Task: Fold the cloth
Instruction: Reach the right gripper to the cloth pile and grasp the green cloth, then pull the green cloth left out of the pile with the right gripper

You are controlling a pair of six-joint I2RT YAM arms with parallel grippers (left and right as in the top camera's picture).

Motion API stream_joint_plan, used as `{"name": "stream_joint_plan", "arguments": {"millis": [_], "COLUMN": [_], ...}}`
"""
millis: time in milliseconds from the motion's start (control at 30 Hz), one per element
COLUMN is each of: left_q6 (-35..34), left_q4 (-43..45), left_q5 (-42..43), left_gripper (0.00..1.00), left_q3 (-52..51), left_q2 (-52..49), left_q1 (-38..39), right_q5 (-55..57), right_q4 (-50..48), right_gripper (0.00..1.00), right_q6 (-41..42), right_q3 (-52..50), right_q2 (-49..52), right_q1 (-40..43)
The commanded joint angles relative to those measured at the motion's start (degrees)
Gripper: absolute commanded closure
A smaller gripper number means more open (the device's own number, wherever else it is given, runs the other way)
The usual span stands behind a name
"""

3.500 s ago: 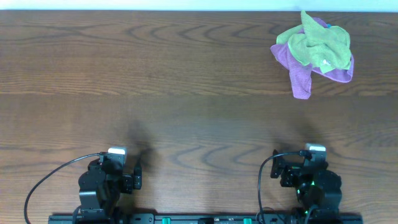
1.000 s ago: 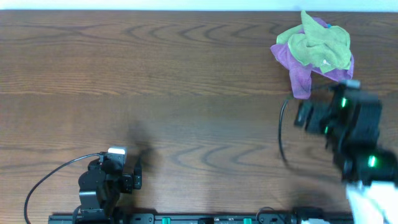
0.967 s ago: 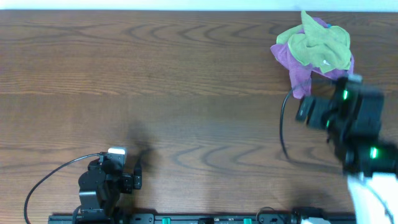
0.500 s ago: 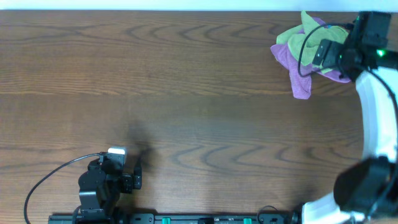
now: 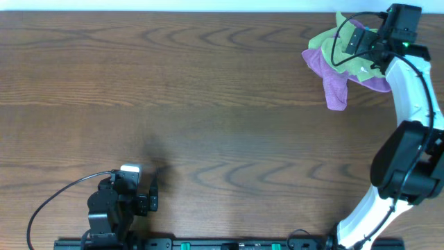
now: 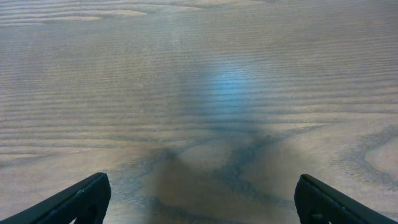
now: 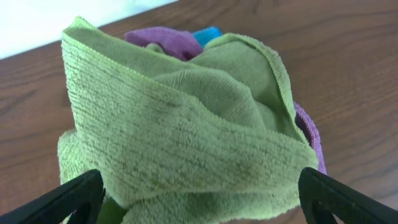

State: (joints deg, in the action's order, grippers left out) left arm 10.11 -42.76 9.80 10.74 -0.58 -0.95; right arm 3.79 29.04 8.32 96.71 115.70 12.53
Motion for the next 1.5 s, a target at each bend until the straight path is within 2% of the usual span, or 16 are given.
{"name": "stream_joint_plan", "arguments": {"millis": [0,233,267,300,433,800,1033,1200,1467], "left_q6": [-0.5,-0.5,-0.5,-0.5,-0.5,-0.5,-0.5,-0.5,-0.5], "left_q4": [-0.7,-0.7,-0.7,-0.7,-0.7,-0.7,-0.7,-0.7,-0.7], "left_q5": [-0.8,-0.8,-0.8,-0.8,-0.8,-0.8,-0.8,-0.8,-0.8], "left_gripper": [0.05,0.05,0.05,0.05,0.05,0.04,0.04,0.05,0.05], "left_q3": [-1.1,-1.1,-1.1,-1.1,-1.1,-1.1,-1.1,-1.1,-1.1], "left_q2": [0.4,0.4,0.4,0.4,0.4,0.4,0.4,0.4,0.4], "left_q1": [0.2,0.2,0.2,0.2,0.2,0.2,0.2,0.2,0.2], "right_q5": [-1.5,-3.7,-4.1,-4.2,-4.3,-4.8,-4.9,-5.3,-15.9], "right_q4": [-1.1,-2.4,-2.4,-2.5,-2.9,-1.0,9.5,17.8,27.5], "right_gripper": [0.01,0.02,0.06,0.15,0.98,0.99,0.99,0.99,0.99], "right_q6": [-0.7,-0.6,-0.6,-0.6,-0.7,-4.0,-9.0,-9.7,-9.7], "right_q3": [1.4,1.4,1.4,1.4,1.5,1.5,1.5,1.5,1.5], "right_q2": [1.7,5.3,5.7,6.1,5.7,-4.9,-14.1,-18.7,-21.4], "right_q1": [0.6,0.7,0.7,0.7,0.5,-2.3,-8.5,-14.7,-26.5]}}
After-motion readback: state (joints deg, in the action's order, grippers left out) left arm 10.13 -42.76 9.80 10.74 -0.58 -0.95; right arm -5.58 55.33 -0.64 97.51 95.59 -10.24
